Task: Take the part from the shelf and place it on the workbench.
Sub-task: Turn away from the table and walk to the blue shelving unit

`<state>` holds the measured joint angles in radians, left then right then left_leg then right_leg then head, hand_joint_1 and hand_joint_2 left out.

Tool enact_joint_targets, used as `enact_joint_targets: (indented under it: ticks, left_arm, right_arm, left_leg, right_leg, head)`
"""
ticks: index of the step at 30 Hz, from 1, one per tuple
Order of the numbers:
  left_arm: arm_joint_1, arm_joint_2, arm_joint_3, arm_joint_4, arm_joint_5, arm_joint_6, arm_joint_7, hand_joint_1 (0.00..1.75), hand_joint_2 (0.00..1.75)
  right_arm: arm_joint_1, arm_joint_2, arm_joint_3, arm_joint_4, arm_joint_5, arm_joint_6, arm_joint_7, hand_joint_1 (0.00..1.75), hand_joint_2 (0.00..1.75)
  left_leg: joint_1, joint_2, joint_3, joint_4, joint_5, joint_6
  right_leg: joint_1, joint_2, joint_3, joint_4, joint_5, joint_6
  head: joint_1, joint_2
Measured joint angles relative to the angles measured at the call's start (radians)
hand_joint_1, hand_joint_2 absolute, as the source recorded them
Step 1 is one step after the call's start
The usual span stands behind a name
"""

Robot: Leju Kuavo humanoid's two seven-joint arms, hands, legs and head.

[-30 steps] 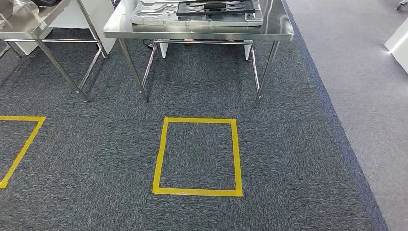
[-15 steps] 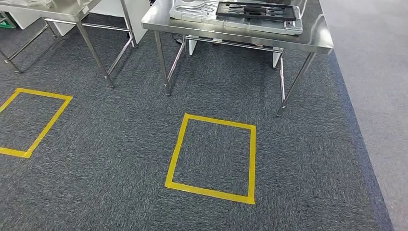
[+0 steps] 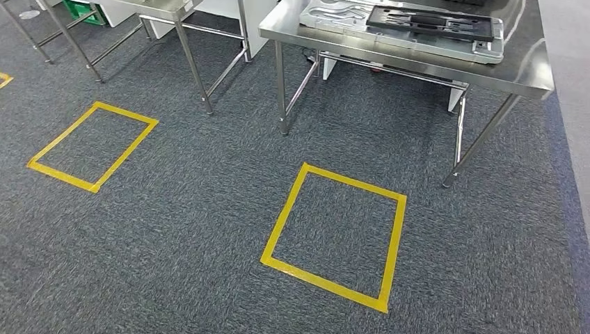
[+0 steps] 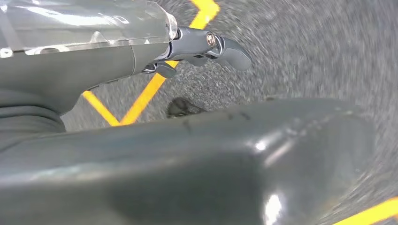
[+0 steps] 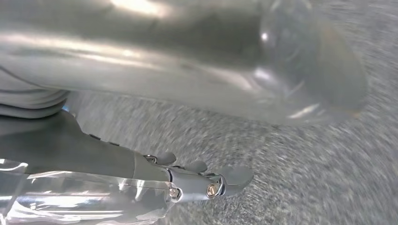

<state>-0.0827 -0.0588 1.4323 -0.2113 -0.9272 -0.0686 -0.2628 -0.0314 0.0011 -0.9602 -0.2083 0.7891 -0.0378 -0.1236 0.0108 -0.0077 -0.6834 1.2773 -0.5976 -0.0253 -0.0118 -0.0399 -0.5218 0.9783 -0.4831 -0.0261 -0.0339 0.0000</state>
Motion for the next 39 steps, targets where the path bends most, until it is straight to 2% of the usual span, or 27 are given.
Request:
enact_joint_targets:
  ticks: [1,3,5,6,8,10,12,14,15,16,17,19,21,23,24,26,27,28,29,30,31,32,33,35,36,37,39]
  left_arm:
    - [0.001,0.002,0.011,0.0,0.02,0.0,-0.002,0.0,0.0]
    - [0.001,0.009,0.034,0.0,0.052,0.0,-0.007,0.0,0.0]
    - [-0.004,0.015,0.055,0.0,0.074,-0.001,-0.009,0.0,0.0]
    - [-0.005,0.017,0.064,0.0,0.082,-0.002,-0.009,0.0,0.0]
    - [-0.004,0.021,0.08,0.0,0.091,-0.005,-0.008,0.0,0.0]
    - [-0.005,0.022,0.091,0.0,0.094,-0.006,-0.005,0.0,0.0]
    - [-0.009,0.023,0.095,0.0,0.091,-0.006,0.0,0.0,0.0]
    - [-0.011,0.023,0.096,0.0,0.087,-0.006,0.004,0.0,0.0]
    - [-0.011,0.024,0.096,0.0,0.086,-0.006,0.005,0.0,0.0]
    - [-0.01,0.025,0.096,0.0,0.086,-0.005,0.006,0.0,0.0]
    - [-0.009,0.026,0.096,0.0,0.086,-0.004,0.006,0.0,0.0]
    - [-0.01,0.026,0.096,0.0,0.091,-0.003,0.005,0.0,0.0]
    - [-0.012,0.029,0.101,-0.001,0.134,-0.004,-0.004,0.0,0.0]
    - [-0.01,0.034,0.109,-0.001,0.222,-0.003,-0.016,0.0,0.0]
    - [-0.007,0.036,0.11,-0.001,0.248,0.003,-0.017,0.0,0.0]
    - [-0.003,0.043,0.092,-0.002,0.201,0.043,0.002,0.0,0.0]
    - [-0.001,0.047,0.067,-0.004,0.138,0.072,0.018,0.0,0.0]
    - [0.001,0.052,0.034,-0.005,0.069,0.099,0.033,0.0,0.0]
    - [0.004,0.057,-0.002,-0.006,0.014,0.118,0.043,0.0,0.0]
    - [0.008,0.06,-0.037,-0.006,-0.028,0.131,0.049,0.0,0.0]
    - [0.013,0.064,-0.066,-0.006,-0.056,0.141,0.054,0.0,0.0]
    - [0.018,0.069,-0.091,-0.006,-0.073,0.149,0.058,0.0,0.0]
    - [0.022,0.073,-0.113,-0.006,-0.089,0.157,0.063,0.0,0.0]
    - [0.023,0.08,-0.155,-0.007,-0.117,0.172,0.074,0.0,0.0]
    - [0.023,0.082,-0.174,-0.007,-0.132,0.178,0.079,0.0,0.0]
    - [0.024,0.084,-0.192,-0.008,-0.149,0.184,0.085,0.0,0.0]
    - [0.029,0.088,-0.225,-0.008,-0.19,0.195,0.1,0.0,0.0]
  right_arm:
    - [-0.003,0.004,-0.036,0.0,-0.036,0.0,-0.004,0.0,0.0]
    - [-0.011,0.012,-0.106,0.0,-0.105,0.008,-0.014,0.0,0.0]
    - [-0.018,0.02,-0.17,0.0,-0.161,0.021,-0.024,0.0,0.0]
    - [-0.022,0.022,-0.198,0.0,-0.18,0.028,-0.028,0.0,0.0]
    - [-0.032,0.026,-0.245,0.0,-0.196,0.042,-0.035,0.0,0.0]
    - [-0.038,0.029,-0.275,-0.001,-0.196,0.048,-0.038,0.0,0.0]
    - [-0.037,0.031,-0.291,-0.001,-0.189,0.047,-0.038,0.0,0.0]
    - [-0.034,0.031,-0.3,-0.001,-0.18,0.045,-0.036,0.0,0.0]
    - [-0.033,0.031,-0.302,-0.001,-0.176,0.046,-0.035,0.0,0.0]
    - [-0.033,0.031,-0.304,-0.001,-0.172,0.047,-0.033,0.0,0.0]
    - [-0.033,0.03,-0.304,-0.001,-0.168,0.047,-0.032,0.0,0.0]
    - [-0.032,0.03,-0.305,-0.001,-0.164,0.048,-0.029,0.0,0.0]
    - [-0.032,0.029,-0.309,-0.001,-0.167,0.052,-0.03,0.0,0.0]
    - [-0.035,0.029,-0.315,-0.001,-0.173,0.061,-0.035,0.0,0.0]
    - [-0.036,0.029,-0.316,-0.001,-0.168,0.066,-0.037,0.0,0.0]
    - [-0.035,0.029,-0.307,-0.001,-0.117,0.068,-0.031,0.0,0.0]
    - [-0.032,0.029,-0.294,-0.001,-0.077,0.068,-0.024,0.0,0.0]
    - [-0.029,0.029,-0.277,-0.001,-0.038,0.069,-0.016,0.0,0.0]
    - [-0.027,0.028,-0.26,-0.001,-0.009,0.07,-0.009,0.0,0.0]
    - [-0.025,0.028,-0.243,-0.001,0.018,0.071,-0.002,0.0,0.0]
    - [-0.025,0.028,-0.226,-0.001,0.045,0.07,0.006,0.0,0.0]
    - [-0.026,0.028,-0.208,-0.001,0.072,0.068,0.015,0.0,0.0]
    - [-0.026,0.028,-0.187,-0.001,0.098,0.066,0.024,0.0,0.0]
    - [-0.027,0.024,-0.15,-0.001,0.133,0.062,0.039,0.0,0.0]
    - [-0.028,0.021,-0.133,-0.001,0.152,0.057,0.048,0.0,0.0]
    - [-0.03,0.018,-0.116,-0.001,0.175,0.051,0.059,0.0,0.0]
    - [-0.034,0.014,-0.076,-0.001,0.221,0.04,0.078,0.0,0.0]
  left_leg:
    - [0.001,0.003,0.013,-0.02,0.019,-0.001]
    - [0.0,0.033,0.089,-0.158,0.083,0.002]
    - [-0.006,0.064,0.151,-0.274,0.12,0.013]
    - [-0.009,0.069,0.16,-0.295,0.123,0.018]
    - [-0.009,0.049,0.159,-0.299,0.126,0.028]
    - [-0.004,0.03,0.162,-0.305,0.133,0.04]
    - [-0.002,0.011,0.159,-0.309,0.14,0.049]
    - [-0.003,-0.013,0.154,-0.308,0.143,0.052]
    - [-0.003,-0.025,0.153,-0.307,0.144,0.052]
    - [-0.003,-0.039,0.153,-0.305,0.144,0.051]
    - [-0.003,-0.053,0.153,-0.303,0.144,0.05]
    - [-0.004,-0.078,0.152,-0.297,0.142,0.044]
    - [-0.004,-0.101,0.144,-0.292,0.142,0.032]
    - [-0.001,-0.124,0.137,-0.295,0.146,0.016]
    - [0.001,-0.118,0.135,-0.292,0.145,0.011]
    - [0.001,-0.069,0.112,-0.242,0.11,0.002]
    - [0.002,-0.036,0.086,-0.184,0.076,-0.002]
    - [0.002,-0.016,0.052,-0.113,0.038,-0.007]
    - [0.004,-0.006,0.02,-0.045,0.008,-0.012]
    - [0.006,-0.002,0.003,-0.004,-0.004,-0.016]
    - [0.008,0.001,0.006,-0.001,0.003,-0.019]
    - [0.009,0.007,0.031,-0.043,0.029,-0.02]
    - [0.01,0.022,0.074,-0.116,0.063,-0.019]
    - [0.007,0.069,0.149,-0.251,0.109,-0.009]
    - [0.005,0.084,0.166,-0.284,0.116,-0.002]
    - [0.003,0.085,0.168,-0.292,0.114,0.005]
    - [0.004,0.06,0.167,-0.293,0.118,0.018]
  right_leg:
    - [0.0,-0.013,0.001,0.001,-0.001,0.001]
    - [0.001,-0.037,0.007,0.002,-0.006,0.006]
    - [0.005,-0.057,0.014,0.004,-0.011,0.015]
    - [0.007,-0.066,0.017,0.004,-0.013,0.02]
    - [0.007,-0.078,0.022,0.004,-0.016,0.032]
    - [0.003,-0.043,0.015,0.03,-0.04,0.043]
    - [-0.001,0.014,-0.031,0.133,-0.103,0.049]
    - [-0.002,0.034,-0.098,0.265,-0.157,0.051]
    - [-0.002,0.037,-0.115,0.297,-0.159,0.052]
    - [-0.002,0.038,-0.114,0.288,-0.138,0.051]
    - [-0.003,0.043,-0.094,0.239,-0.101,0.049]
    - [-0.005,0.085,-0.032,0.097,-0.03,0.043]
    - [-0.005,0.117,-0.002,0.024,-0.008,0.038]
    - [-0.002,0.101,0.001,0.016,-0.008,0.029]
    - [-0.003,0.089,0.003,0.011,-0.004,0.021]
    - [-0.007,0.062,0.007,-0.001,0.002,0.007]
    - [-0.006,0.047,0.006,-0.003,0.003,0.002]
    - [-0.005,0.032,0.004,-0.003,0.003,0.0]
    - [-0.004,0.016,0.002,-0.003,0.003,0.0]
    - [-0.003,0.0,0.001,-0.003,0.002,0.0]
    - [-0.003,-0.014,0.0,-0.002,0.001,0.0]
    - [-0.003,-0.027,0.001,-0.001,0.0,0.002]
    - [-0.003,-0.039,0.004,0.0,-0.002,0.005]
    - [0.002,-0.062,0.01,0.005,-0.008,0.016]
    - [0.005,-0.072,0.014,0.008,-0.011,0.023]
    - [0.007,-0.082,0.018,0.008,-0.014,0.029]
    - [0.004,-0.09,0.026,0.009,-0.019,0.043]
  head:
    - [0.0,0.0]
    - [0.0,0.0]
    - [0.0,0.0]
    - [0.0,0.0]
    - [0.0,0.0]
    - [0.0,0.0]
    - [0.0,0.0]
    - [0.0,0.0]
    - [0.0,0.0]
    - [0.0,0.0]
    - [0.0,0.0]
    - [0.0,0.0]
    - [0.0,0.0]
    - [0.0,0.0]
    - [0.0,0.0]
    - [0.0,0.0]
    - [0.0,0.0]
    - [0.0,0.0]
    - [0.0,0.0]
    - [0.0,0.0]
    - [0.0,0.0]
    - [0.0,0.0]
    - [0.0,0.0]
    - [0.0,0.0]
    - [0.0,0.0]
    - [0.0,0.0]
    - [0.0,0.0]
